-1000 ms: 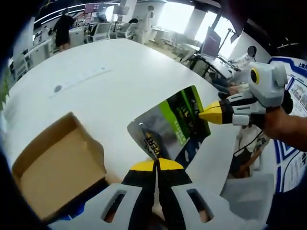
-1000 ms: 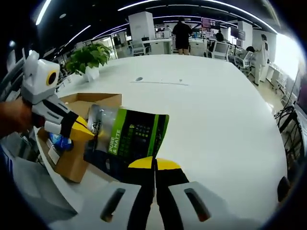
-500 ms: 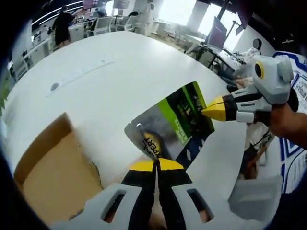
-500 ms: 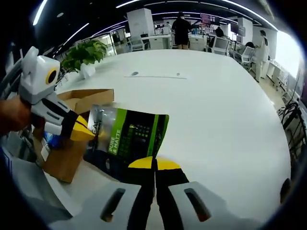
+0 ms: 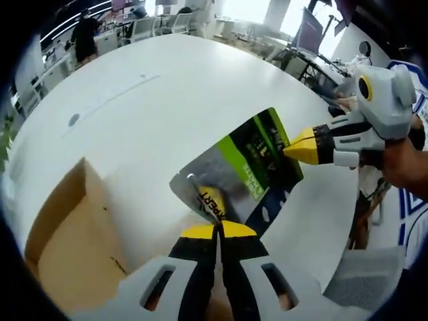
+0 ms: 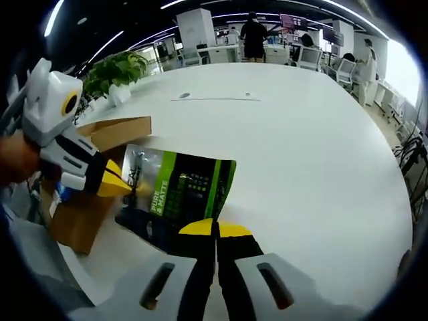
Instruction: Operate the shoe box by opening the lid, removing the specified soft item, and placing it in the target area until the item is outside and the box remains undamaged.
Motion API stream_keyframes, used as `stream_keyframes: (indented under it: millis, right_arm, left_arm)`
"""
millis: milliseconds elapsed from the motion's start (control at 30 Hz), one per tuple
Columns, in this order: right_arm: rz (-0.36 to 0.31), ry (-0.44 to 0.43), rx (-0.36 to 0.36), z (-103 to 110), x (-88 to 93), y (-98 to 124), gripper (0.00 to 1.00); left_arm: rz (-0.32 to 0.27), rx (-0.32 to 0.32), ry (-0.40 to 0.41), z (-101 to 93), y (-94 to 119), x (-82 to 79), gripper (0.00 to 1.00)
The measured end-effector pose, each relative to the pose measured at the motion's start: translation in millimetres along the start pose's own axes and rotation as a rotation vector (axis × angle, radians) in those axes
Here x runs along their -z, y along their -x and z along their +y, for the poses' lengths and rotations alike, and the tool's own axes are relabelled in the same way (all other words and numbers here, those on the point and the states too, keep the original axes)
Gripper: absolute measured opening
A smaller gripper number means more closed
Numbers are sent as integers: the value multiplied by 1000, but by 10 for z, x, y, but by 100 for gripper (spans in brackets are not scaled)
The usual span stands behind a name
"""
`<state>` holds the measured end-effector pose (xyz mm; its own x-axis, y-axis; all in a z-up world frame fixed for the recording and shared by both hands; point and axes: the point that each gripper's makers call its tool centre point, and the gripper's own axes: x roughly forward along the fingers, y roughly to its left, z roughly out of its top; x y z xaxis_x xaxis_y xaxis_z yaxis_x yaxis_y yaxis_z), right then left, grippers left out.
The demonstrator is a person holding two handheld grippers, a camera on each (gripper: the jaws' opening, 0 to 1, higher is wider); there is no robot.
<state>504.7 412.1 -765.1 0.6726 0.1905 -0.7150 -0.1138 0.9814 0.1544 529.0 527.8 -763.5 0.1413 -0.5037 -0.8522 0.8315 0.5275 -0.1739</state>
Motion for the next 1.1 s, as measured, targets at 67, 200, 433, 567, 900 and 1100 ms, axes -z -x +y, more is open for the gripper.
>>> stream_keyframes:
  millis: [67,200,433,567,900,1100]
  right_arm:
    - [1,-3,0,-11,9,-10,0]
    - [7,-7,1,-40,52,-54,0]
    - [7,-13,4,-69,69,-94,0]
    - [19,-18,3,-76,123,-139,0]
    - [19,-11,4,-79,117,-197,0]
    - [11,-15,-1,-90,128,-165,5]
  left_arm:
    - [10,-3,-1,-11,-23,15,0]
    - [23,-7,-7,-23,-66,40,0]
    - [45,-32,-25,48,-144,67,0]
    - [49,-44,-32,68,-147,88,2]
    - [41,-43,-37,100,-171,73,6]
    - [25,-31,-19,80,-162,47,8]
